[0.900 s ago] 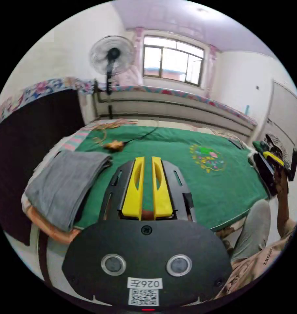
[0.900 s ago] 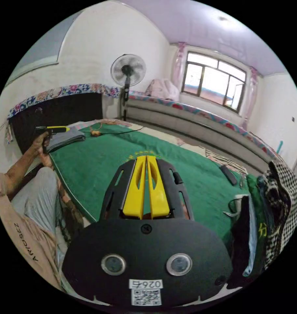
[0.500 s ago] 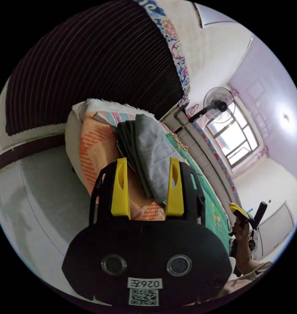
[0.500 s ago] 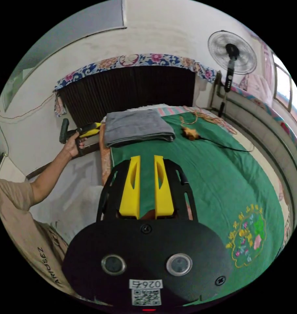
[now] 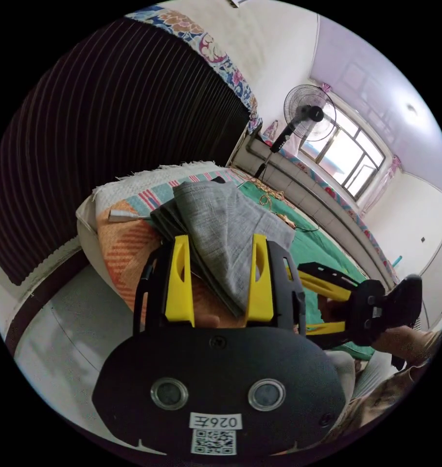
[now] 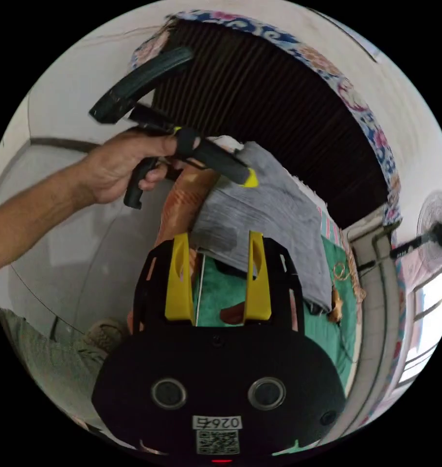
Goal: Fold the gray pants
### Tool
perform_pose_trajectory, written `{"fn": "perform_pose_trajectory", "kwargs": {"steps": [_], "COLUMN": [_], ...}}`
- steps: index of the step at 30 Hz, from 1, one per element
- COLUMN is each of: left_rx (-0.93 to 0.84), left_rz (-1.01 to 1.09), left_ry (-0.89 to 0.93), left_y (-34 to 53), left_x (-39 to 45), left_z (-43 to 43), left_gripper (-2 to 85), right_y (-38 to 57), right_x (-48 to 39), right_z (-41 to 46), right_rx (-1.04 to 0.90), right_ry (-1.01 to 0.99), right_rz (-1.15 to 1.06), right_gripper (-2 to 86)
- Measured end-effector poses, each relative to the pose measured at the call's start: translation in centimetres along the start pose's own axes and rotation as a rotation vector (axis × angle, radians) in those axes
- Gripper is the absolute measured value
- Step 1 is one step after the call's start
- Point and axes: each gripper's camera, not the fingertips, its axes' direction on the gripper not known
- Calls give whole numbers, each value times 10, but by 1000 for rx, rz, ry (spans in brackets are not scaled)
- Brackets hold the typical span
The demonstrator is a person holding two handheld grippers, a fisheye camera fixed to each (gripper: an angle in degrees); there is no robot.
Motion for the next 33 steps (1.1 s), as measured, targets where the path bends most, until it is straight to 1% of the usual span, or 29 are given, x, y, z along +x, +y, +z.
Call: {"fn": "perform_pose_trajectory", "kwargs": {"steps": [1, 2, 4, 5, 6, 7, 8, 10, 11, 13, 14, 16, 17, 19, 20, 21, 22, 23, 24, 25, 26, 28, 29, 30, 31, 32, 33], "left_rx": [1, 3, 24, 43, 62, 69, 85, 117, 150, 135, 110, 114, 107, 65, -1, -92, -133, -166, -153, -138, -98, -60, -41, -39, -44, -68, -107], "left_rz": [-1, -3, -17, -44, -70, -84, -106, -116, -126, -122, -101, -88, -95, -94, -70, -33, -16, 44, 117, 149, 203, 224, 226, 244, 252, 272, 291], "left_ry": [8, 23, 64, 104, 142, 157, 173, 190, 206, 191, 138, 64, 34, 11, -21, -73, -110, -181, -223, -235, -228, -156, -112, -36, 10, 91, 147], "left_y": [-2, -6, -8, -8, -8, -7, -6, -7, -7, -14, -21, -31, -40, -56, -68, -78, -82, -87, -90, -90, -88, -87, -86, -85, -85, -83, -81], "left_x": [-3, -9, -20, -28, -35, -39, -43, -44, -42, -35, -28, -19, -14, -6, 4, 16, 23, 40, 60, 70, 90, 115, 131, 150, 160, 182, 207], "left_z": [-1, -3, -9, -13, -17, -20, -24, -29, -33, -33, -31, -28, -22, -8, 4, 16, 21, 27, 27, 25, 19, 11, 8, 8, 9, 16, 27], "left_gripper": [177, 177, 172, 168, 164, 163, 163, 176, 187, 201, 210, 227, 231, 220, 173, 94, 67, 15, 7, 3, 0, -3, -3, -3, -2, 0, 5], "right_y": [-8, -10, -14, -12, -4, 6, 12, 43, 51, 88, 99, 144, 157, 213, 229, 262, 297, 316, 354, 394, 414, 499, 521, 568, 615, 638, 685], "right_x": [-5, -4, 16, 25, 51, 82, 98, 155, 167, 206, 215, 245, 251, 269, 272, 277, 279, 278, 274, 267, 262, 233, 224, 202, 176, 162, 134], "right_z": [14, 18, 12, 8, 0, -4, -5, -8, -9, -24, -31, -64, -75, -126, -140, -169, -199, -214, -244, -274, -288, -340, -352, -376, -399, -410, -428], "right_rx": [-67, -89, -121, -106, -60, -47, -38, 33, 54, 173, 206, 361, 405, 581, 629, 719, 792, 822, 876, 925, 942, 1019, 1042, 1083, 1105, 1103, 1072], "right_ry": [59, 71, 8, -19, -80, -222, -295, -519, -556, -636, -644, -692, -706, -737, -744, -752, -741, -730, -697, -655, -631, -541, -522, -465, -366, -305, -178], "right_rz": [-60, -75, -29, 10, 113, 211, 269, 491, 539, 691, 729, 863, 891, 971, 986, 1011, 1035, 1043, 1060, 1072, 1081, 1137, 1157, 1203, 1264, 1303, 1395], "right_gripper": [108, 103, 77, 61, 28, 20, 15, 7, 6, 4, 4, 3, 3, 2, 2, 2, 2, 2, 1, 1, 1, 1, 1, 2, 2, 3, 5]}}
